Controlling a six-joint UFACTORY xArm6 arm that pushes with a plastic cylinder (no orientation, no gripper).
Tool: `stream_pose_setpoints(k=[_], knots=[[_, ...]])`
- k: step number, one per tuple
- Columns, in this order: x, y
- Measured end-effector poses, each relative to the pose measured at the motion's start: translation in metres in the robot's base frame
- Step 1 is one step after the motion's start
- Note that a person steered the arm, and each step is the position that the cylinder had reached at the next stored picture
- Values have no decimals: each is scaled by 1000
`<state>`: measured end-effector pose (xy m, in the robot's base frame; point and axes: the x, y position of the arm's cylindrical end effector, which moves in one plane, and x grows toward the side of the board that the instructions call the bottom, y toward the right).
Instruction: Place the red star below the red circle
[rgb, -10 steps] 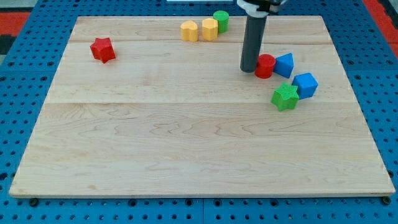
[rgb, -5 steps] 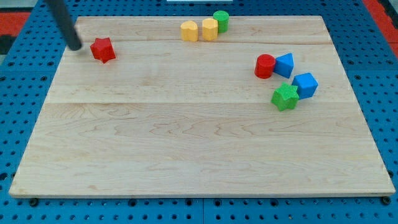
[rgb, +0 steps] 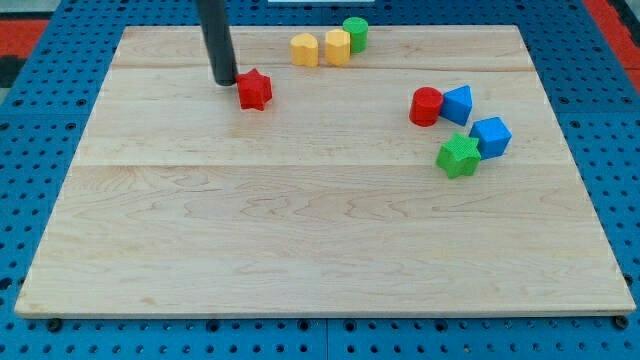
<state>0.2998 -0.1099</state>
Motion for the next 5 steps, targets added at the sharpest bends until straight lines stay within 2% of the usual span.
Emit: stream_pose_setpoints(k=[2,3,4,5], knots=[[42,61],[56,25],[72,13],[87,45]])
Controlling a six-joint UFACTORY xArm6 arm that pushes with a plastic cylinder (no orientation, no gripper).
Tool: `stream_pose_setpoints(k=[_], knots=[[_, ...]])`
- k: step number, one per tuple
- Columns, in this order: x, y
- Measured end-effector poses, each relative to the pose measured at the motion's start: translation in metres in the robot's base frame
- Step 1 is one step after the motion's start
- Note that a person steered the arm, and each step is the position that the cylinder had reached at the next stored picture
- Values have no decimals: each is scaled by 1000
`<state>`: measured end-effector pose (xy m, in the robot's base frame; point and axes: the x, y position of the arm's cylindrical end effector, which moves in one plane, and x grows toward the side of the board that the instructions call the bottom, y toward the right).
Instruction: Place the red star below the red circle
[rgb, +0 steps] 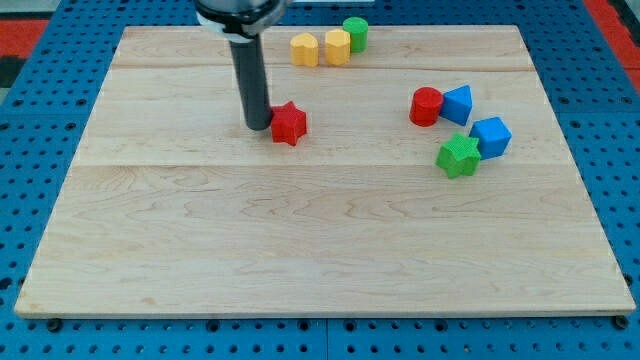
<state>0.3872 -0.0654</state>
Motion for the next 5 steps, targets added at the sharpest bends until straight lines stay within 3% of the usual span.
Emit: stream_pose_setpoints(k=[3,4,5], knots=[[9,125],[-16,90],[-33,101]])
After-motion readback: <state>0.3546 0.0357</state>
